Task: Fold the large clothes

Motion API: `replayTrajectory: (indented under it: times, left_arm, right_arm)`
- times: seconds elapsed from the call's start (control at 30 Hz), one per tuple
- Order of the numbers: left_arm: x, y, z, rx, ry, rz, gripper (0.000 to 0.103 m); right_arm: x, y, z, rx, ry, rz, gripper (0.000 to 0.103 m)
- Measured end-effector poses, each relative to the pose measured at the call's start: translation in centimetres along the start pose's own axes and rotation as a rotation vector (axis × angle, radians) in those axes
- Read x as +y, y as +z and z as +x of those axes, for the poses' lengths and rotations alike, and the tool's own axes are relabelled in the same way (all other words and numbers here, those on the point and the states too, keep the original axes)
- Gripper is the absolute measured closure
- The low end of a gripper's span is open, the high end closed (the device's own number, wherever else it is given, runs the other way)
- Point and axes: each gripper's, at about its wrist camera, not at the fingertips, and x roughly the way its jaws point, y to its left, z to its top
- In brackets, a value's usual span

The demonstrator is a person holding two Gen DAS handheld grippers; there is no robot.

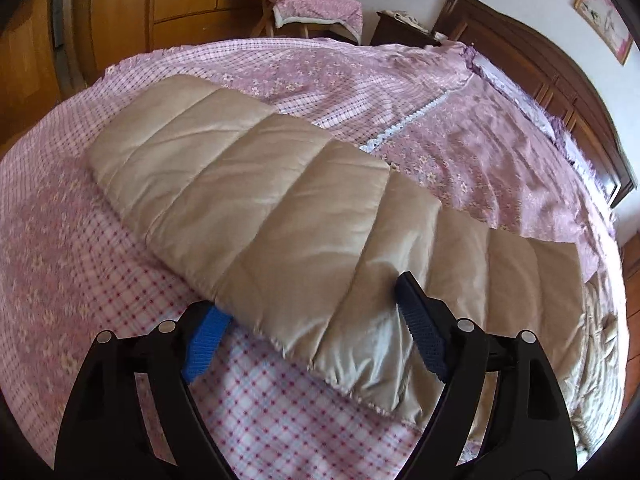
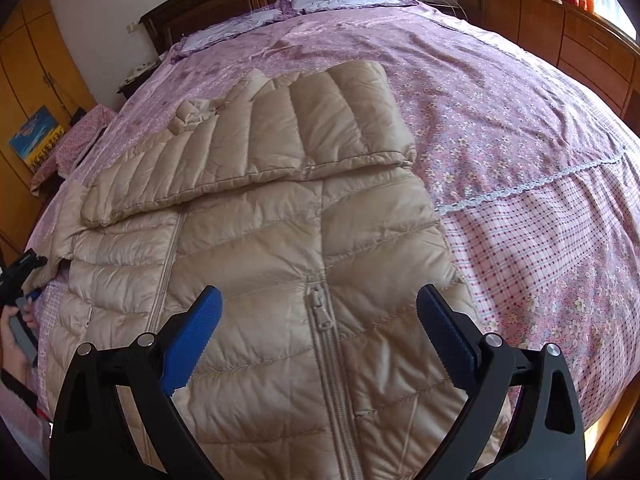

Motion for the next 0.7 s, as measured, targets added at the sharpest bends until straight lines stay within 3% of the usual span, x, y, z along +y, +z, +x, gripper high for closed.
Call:
replayTrajectory:
  times: [0.1, 0.17, 0.27, 0.7]
  left_arm:
    - [-0.6, 0.3, -0.1, -0.013, 0.031, 0.054, 0.047]
    - [-0.7, 0.4, -0.5, -0.017, 0.042, 0.075, 0.076]
    - [-0.7, 0.6, -1.9, -0.037, 0.020, 0.112, 0.097]
    - [-2.0, 0.3, -14.1, -0.255, -0.143, 0.184, 0.098]
  right_arm:
    - [0.1, -0.1, 0.2, 0.006, -0.001, 0.000, 0.009]
    - [0.1, -0.1, 0.2, 0.007, 0.000, 0.001, 0.009]
    - [0.2, -0.1, 0.2, 0.005, 0.004, 0.003, 0.009]
    - [0.3, 0.1, -0.1, -0.002, 0.021, -0.001, 0.009]
